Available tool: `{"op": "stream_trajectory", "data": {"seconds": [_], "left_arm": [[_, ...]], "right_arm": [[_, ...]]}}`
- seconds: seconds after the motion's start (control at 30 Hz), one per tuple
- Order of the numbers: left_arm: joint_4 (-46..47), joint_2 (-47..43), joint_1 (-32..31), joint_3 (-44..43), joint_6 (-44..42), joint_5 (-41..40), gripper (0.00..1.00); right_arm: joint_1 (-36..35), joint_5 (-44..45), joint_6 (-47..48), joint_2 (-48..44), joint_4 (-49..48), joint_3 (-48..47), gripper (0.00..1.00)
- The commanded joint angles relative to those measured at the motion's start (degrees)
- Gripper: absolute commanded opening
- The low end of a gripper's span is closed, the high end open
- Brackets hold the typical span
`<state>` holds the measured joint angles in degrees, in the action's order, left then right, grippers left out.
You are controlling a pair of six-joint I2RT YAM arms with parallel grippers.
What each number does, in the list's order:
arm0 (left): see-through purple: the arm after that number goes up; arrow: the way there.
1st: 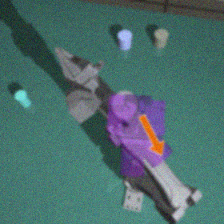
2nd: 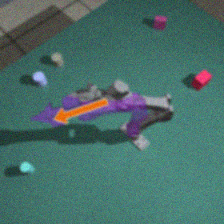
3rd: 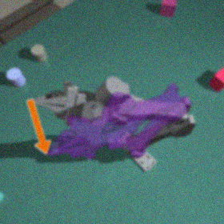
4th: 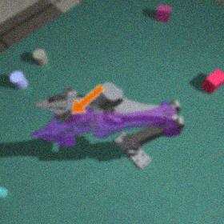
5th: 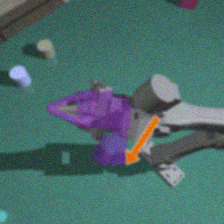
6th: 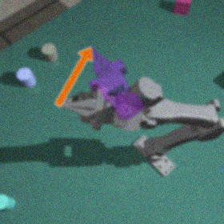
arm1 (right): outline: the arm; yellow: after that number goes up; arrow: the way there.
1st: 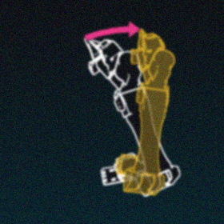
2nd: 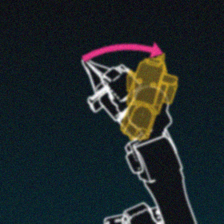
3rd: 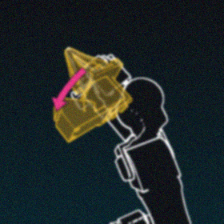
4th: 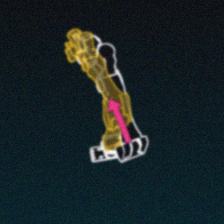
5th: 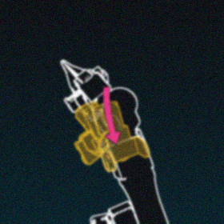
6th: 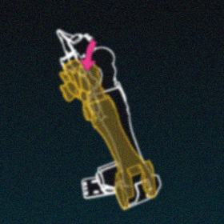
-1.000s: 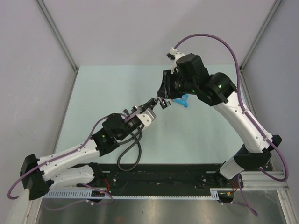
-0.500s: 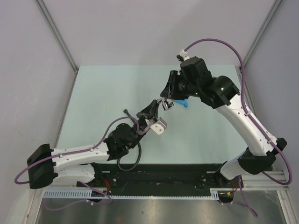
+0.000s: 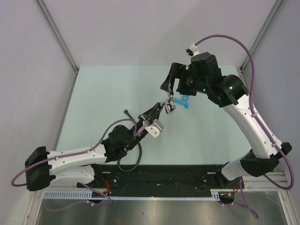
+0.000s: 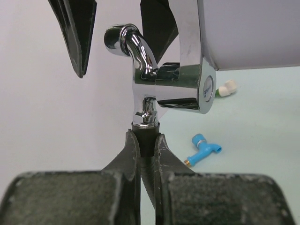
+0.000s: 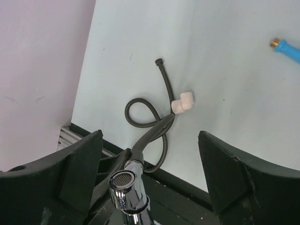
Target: Install the water faucets
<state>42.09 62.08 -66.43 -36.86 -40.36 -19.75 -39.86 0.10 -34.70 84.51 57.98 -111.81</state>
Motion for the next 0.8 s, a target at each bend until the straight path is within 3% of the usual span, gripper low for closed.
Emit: {"op": "stream_trajectory", "data": {"seconds": [0.0, 0.1, 0.33, 0.5, 0.77], "left_arm": [[-1.1, -3.9, 1.9, -1.9, 8.3, 6.3, 0.00], [-5.3, -5.4, 4.4, -2.2, 13.4, 11.2, 0.00], [-14.1, -8.8, 11.8, -2.4, 25.6, 27.1, 0.00], [-17.6, -11.6, 19.7, -3.3, 31.0, 42.1, 0.00], [-25.8, -10.8, 30.4, -9.1, 35.0, 64.3, 0.00]], "right_arm": [[2.1, -2.2, 4.0, -3.5, -3.0, -3.3, 0.90], [3.3, -4.9, 8.7, -5.7, -6.4, -3.8, 0.96], [5.7, -13.6, 28.2, -12.1, -12.4, -2.0, 0.99], [6.1, -26.2, 45.9, -18.5, -17.0, 6.2, 1.00], [6.0, -41.0, 65.5, -20.7, -12.0, 9.2, 1.00]]}}
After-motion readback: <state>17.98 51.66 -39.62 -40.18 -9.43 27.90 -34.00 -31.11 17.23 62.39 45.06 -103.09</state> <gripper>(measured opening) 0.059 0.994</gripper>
